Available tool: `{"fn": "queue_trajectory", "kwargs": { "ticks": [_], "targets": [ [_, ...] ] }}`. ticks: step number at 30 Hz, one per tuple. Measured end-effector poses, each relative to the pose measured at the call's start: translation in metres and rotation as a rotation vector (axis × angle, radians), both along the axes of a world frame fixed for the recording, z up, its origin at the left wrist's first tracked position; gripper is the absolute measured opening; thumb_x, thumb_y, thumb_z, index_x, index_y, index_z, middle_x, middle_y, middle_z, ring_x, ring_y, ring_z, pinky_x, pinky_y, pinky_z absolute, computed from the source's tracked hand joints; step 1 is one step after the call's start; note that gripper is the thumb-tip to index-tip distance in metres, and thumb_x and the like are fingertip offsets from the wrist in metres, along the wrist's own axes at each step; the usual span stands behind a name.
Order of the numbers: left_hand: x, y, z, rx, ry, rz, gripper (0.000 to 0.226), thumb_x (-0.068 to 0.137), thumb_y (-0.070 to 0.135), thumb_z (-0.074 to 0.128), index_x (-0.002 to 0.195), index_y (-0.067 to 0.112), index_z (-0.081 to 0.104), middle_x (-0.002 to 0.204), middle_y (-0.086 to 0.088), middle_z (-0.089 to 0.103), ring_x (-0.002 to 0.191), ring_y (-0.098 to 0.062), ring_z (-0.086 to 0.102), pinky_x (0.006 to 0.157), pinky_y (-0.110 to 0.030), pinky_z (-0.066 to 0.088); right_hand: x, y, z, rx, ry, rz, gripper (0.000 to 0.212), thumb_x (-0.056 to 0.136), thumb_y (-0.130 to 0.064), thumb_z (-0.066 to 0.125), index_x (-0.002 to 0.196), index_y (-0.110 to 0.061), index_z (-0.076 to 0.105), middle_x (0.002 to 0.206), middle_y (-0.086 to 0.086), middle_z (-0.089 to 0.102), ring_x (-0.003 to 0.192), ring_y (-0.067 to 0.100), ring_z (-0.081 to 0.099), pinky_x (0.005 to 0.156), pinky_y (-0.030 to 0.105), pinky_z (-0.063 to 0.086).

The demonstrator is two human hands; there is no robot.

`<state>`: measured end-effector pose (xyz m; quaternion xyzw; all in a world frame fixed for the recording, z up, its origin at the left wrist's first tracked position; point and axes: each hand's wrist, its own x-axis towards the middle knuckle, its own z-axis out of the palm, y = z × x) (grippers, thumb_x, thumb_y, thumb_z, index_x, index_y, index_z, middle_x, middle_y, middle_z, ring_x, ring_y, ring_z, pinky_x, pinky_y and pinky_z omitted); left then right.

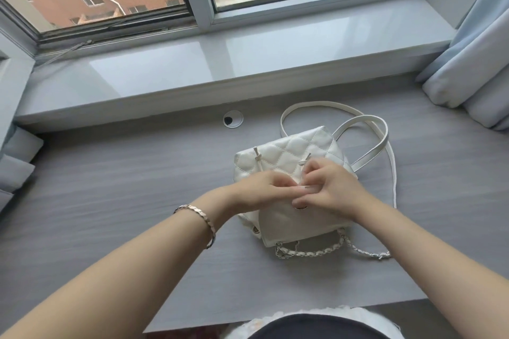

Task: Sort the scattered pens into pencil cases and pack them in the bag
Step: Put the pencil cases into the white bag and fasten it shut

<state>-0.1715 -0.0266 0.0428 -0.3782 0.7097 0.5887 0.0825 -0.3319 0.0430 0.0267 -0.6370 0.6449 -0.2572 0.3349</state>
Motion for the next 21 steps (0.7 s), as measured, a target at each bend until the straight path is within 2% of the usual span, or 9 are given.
{"fn": "queue_trajectory", "kwargs": {
  "ticks": [1,3,7,8,10,13,16,19,21],
  "targets": [
    [0.001,0.001,-0.002,-0.013,0.004,-0.010,0.027,0.077,0.045,0.065,0.090,0.021,0.067,0.087,0.001,0.064,0.084,-0.008,0.055,0.079,-0.031,0.044,-0.002,-0.003,-0.001,0.075,-0.122,-0.010,0.039,0.061,-0.019,0.085,0.045,-0.034,0.053,0.069,-0.011,0.044,0.067,-0.005,0.045,0.061,0.011,0.033],
    [0.000,0.002,-0.007,-0.072,0.013,0.007,0.027,0.074,0.033,0.073,0.098,0.024,0.065,0.098,0.000,0.066,0.095,-0.009,0.058,0.089,-0.031,0.046,-0.006,-0.008,0.001,0.155,-0.233,-0.012,0.033,0.060,-0.014,0.085,0.050,-0.030,0.058,0.070,-0.010,0.044,0.061,-0.011,0.045,0.060,0.006,0.033],
    [-0.006,0.000,-0.011,-0.024,0.019,0.045,0.027,0.074,0.025,0.074,0.097,0.029,0.060,0.103,0.000,0.068,0.106,-0.018,0.062,0.095,-0.034,0.047,-0.016,-0.003,0.001,0.208,-0.254,0.081,0.013,0.072,-0.012,0.077,0.069,-0.021,0.068,0.077,-0.010,0.051,0.070,-0.017,0.049,0.068,0.002,0.034],
    [-0.006,0.001,-0.012,-0.034,0.013,0.040,0.025,0.074,0.027,0.072,0.095,0.030,0.060,0.102,0.000,0.068,0.105,-0.019,0.062,0.094,-0.035,0.047,-0.018,0.001,-0.001,0.187,-0.257,0.081,0.008,0.075,-0.013,0.075,0.079,-0.017,0.071,0.081,-0.011,0.053,0.075,-0.017,0.049,0.072,0.002,0.035],
    [-0.007,0.007,-0.017,-0.129,-0.003,0.068,0.021,0.076,0.030,0.068,0.096,0.029,0.061,0.100,0.001,0.066,0.103,-0.018,0.059,0.093,-0.035,0.045,-0.017,0.009,-0.010,0.074,-0.208,0.009,0.021,0.073,-0.025,0.071,0.090,-0.012,0.072,0.085,-0.014,0.054,0.082,-0.017,0.050,0.077,0.001,0.034],
    [-0.011,0.019,-0.023,-0.299,-0.008,0.190,0.019,0.084,0.021,0.063,0.103,0.018,0.064,0.102,-0.003,0.067,0.107,-0.021,0.055,0.102,-0.040,0.037,-0.008,0.017,-0.026,-0.131,-0.127,-0.158,0.035,0.067,-0.041,0.065,0.092,-0.018,0.074,0.081,-0.015,0.050,0.084,-0.012,0.048,0.078,0.002,0.034],
    [-0.017,0.021,-0.025,-0.310,0.010,0.249,0.014,0.085,0.017,0.062,0.099,0.013,0.064,0.103,-0.005,0.067,0.108,-0.021,0.056,0.103,-0.045,0.034,-0.006,0.021,-0.040,-0.253,-0.117,-0.241,0.033,0.072,-0.045,0.061,0.096,-0.025,0.073,0.078,-0.015,0.044,0.081,-0.004,0.046,0.077,0.007,0.036],
    [-0.027,0.015,-0.024,-0.307,-0.023,0.273,0.002,0.085,0.018,0.063,0.087,0.018,0.062,0.097,-0.006,0.067,0.104,-0.022,0.056,0.101,-0.041,0.036,-0.010,0.016,-0.044,-0.316,-0.101,-0.285,0.034,0.075,-0.049,0.060,0.100,-0.027,0.069,0.082,-0.014,0.038,0.083,-0.002,0.043,0.078,0.015,0.037],
    [-0.028,0.009,-0.025,-0.248,-0.041,0.302,0.015,0.081,0.024,0.066,0.071,0.025,0.055,0.081,0.001,0.061,0.094,-0.021,0.054,0.093,-0.039,0.038,-0.007,0.012,-0.039,-0.398,0.048,-0.315,0.031,0.078,-0.047,0.058,0.092,-0.024,0.073,0.092,-0.010,0.041,0.086,0.011,0.043,0.081,0.025,0.038]
  ]
}}
